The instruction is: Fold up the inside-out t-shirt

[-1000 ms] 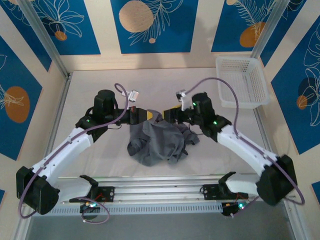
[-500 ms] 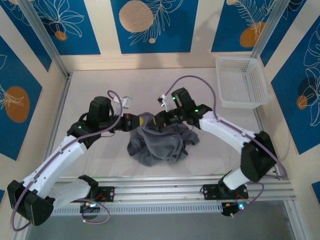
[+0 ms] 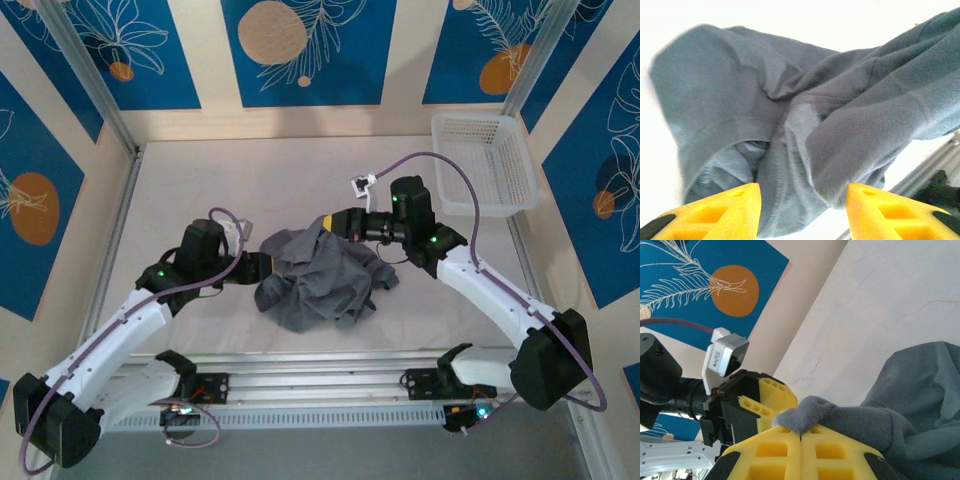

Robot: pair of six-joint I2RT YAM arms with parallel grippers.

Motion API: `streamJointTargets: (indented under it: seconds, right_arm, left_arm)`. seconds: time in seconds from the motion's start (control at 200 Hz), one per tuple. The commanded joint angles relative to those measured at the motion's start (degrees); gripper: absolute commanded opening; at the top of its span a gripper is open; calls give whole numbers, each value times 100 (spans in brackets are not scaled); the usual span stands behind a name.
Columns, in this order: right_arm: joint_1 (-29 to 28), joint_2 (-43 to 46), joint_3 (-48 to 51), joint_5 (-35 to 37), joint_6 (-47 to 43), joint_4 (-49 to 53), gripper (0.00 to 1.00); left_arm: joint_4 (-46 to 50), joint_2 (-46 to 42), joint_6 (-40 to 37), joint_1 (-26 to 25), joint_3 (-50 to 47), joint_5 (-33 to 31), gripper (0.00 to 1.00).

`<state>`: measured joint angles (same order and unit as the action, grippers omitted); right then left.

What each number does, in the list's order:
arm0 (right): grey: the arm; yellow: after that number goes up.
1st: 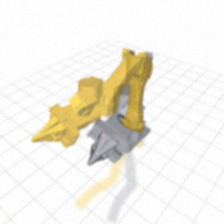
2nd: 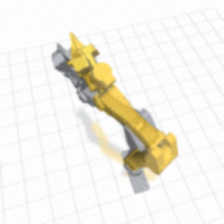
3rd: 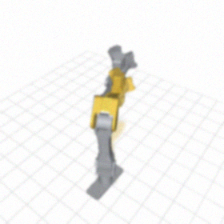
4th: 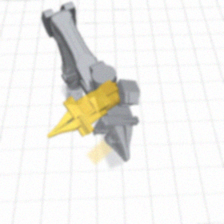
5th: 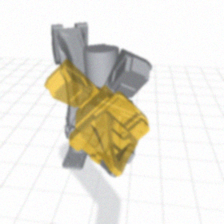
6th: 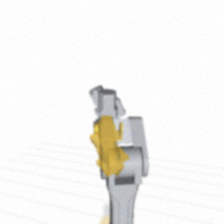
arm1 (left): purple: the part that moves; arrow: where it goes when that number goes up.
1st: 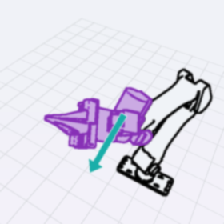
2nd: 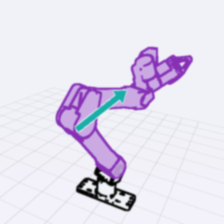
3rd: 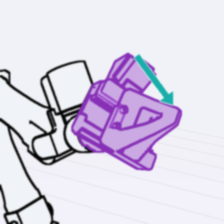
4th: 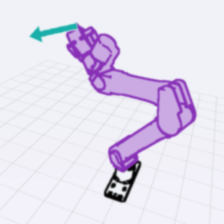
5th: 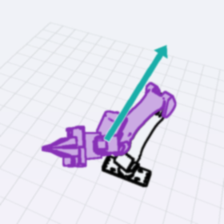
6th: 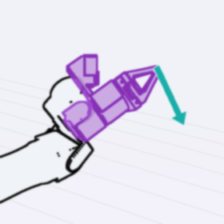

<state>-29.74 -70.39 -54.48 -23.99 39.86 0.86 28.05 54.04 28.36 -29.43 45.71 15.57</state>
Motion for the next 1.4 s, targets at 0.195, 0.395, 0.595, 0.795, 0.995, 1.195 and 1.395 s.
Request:
streamJointTargets:
  seconds: [0.195,0.395,0.595,0.795,0.995,1.195,1.395]
  right_arm:
    - [12,-316,-64,-41,558,-34,0]
    - [3,-432,-185,-109,642,-6,0]
    - [3,-424,-221,-134,683,36,0]
    - [-15,-453,-235,-224,722,39,0]
    - [2,-532,-239,-248,747,127,0]
    - [182,-712,-149,-352,810,317,0]
    - [435,-770,22,-463,829,284,0]
  left_arm:
    - [140,186,-2088,-2571,1045,-2893,40]
    - [166,1328,-2560,-3174,1520,-4322,38]
    - [-67,2007,-2599,-2897,1474,-4638,50]
    - [-525,2191,-2597,-2567,1228,-4814,49]
    - [-1034,1879,-2634,-2396,1082,-4043,15]
    - [-1337,1018,-2075,-1739,754,-2281,0]
    - [-1300,763,-1257,-719,572,-273,0]
